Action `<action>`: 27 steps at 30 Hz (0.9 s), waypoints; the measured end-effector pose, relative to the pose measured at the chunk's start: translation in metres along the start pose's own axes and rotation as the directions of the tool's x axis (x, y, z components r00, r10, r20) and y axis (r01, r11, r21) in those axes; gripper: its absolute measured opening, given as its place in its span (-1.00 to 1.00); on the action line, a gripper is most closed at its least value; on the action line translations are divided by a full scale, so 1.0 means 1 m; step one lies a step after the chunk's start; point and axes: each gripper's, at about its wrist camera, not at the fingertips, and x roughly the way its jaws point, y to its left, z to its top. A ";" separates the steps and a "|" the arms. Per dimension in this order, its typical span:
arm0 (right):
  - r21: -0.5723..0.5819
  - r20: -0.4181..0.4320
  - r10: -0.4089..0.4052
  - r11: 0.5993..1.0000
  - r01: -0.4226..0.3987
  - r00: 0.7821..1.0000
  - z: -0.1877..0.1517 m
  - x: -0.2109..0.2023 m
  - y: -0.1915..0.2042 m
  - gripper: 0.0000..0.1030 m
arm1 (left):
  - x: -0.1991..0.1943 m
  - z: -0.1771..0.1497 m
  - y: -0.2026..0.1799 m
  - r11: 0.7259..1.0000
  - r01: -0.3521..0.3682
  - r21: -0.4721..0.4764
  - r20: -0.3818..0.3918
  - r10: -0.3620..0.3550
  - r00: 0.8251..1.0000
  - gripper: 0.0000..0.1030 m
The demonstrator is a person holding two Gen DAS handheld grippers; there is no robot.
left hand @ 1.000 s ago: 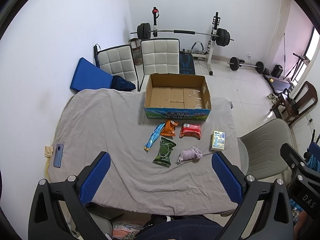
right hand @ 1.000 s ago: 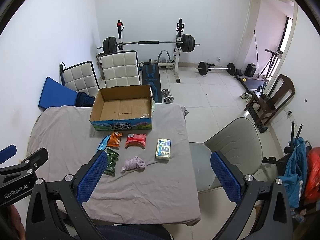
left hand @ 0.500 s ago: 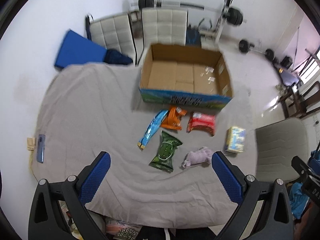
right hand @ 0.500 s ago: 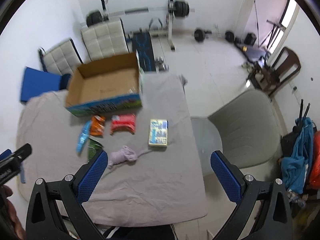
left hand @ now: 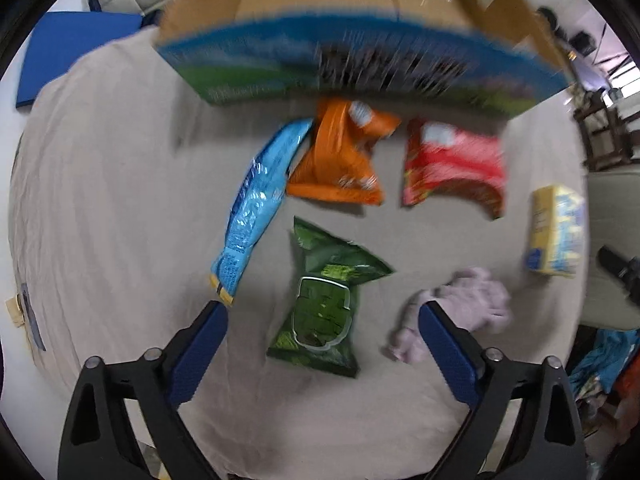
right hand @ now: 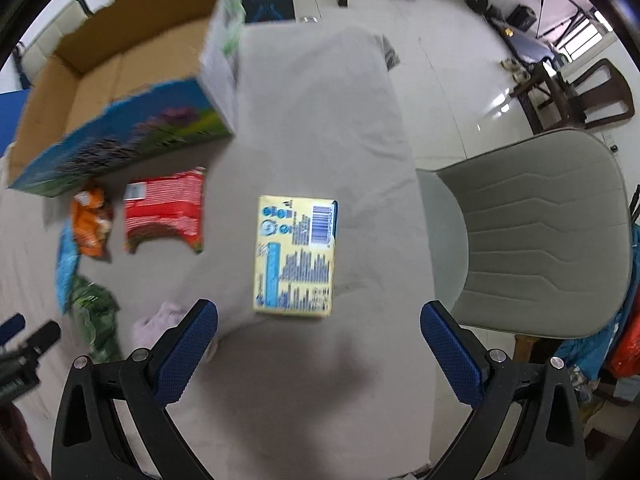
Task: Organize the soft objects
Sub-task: 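Grasp the green wet-wipe pack with the left tool while the right tool grasps the yellow biscuit box, then carry both items into the cardboard box and open both tools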
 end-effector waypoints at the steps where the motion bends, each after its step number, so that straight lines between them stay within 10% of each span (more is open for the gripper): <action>1: 0.005 -0.018 0.005 1.000 -0.004 1.000 0.004 0.011 0.001 0.95 | 0.011 0.000 0.001 1.000 0.012 -0.004 -0.022 -0.012 1.000 0.77; 11: 0.012 -0.146 0.043 0.999 -0.042 0.988 0.020 0.076 0.004 0.89 | 0.065 -0.009 0.006 0.998 0.058 -0.035 -0.128 -0.062 0.990 0.70; 17: 0.012 -0.200 0.057 0.998 -0.055 0.978 0.022 0.102 0.004 0.82 | 0.087 -0.010 0.005 0.997 0.057 -0.045 -0.143 -0.063 0.988 0.09; 22: 0.024 -0.260 0.067 0.998 -0.063 0.963 0.022 0.127 0.001 0.33 | 0.089 -0.010 0.004 0.999 0.034 -0.036 -0.118 -0.038 0.992 -0.13; 27: 0.024 -0.235 0.064 0.998 -0.060 0.970 0.018 0.128 0.000 0.29 | 0.074 -0.017 0.005 0.998 0.021 -0.054 -0.095 -0.026 0.995 -0.27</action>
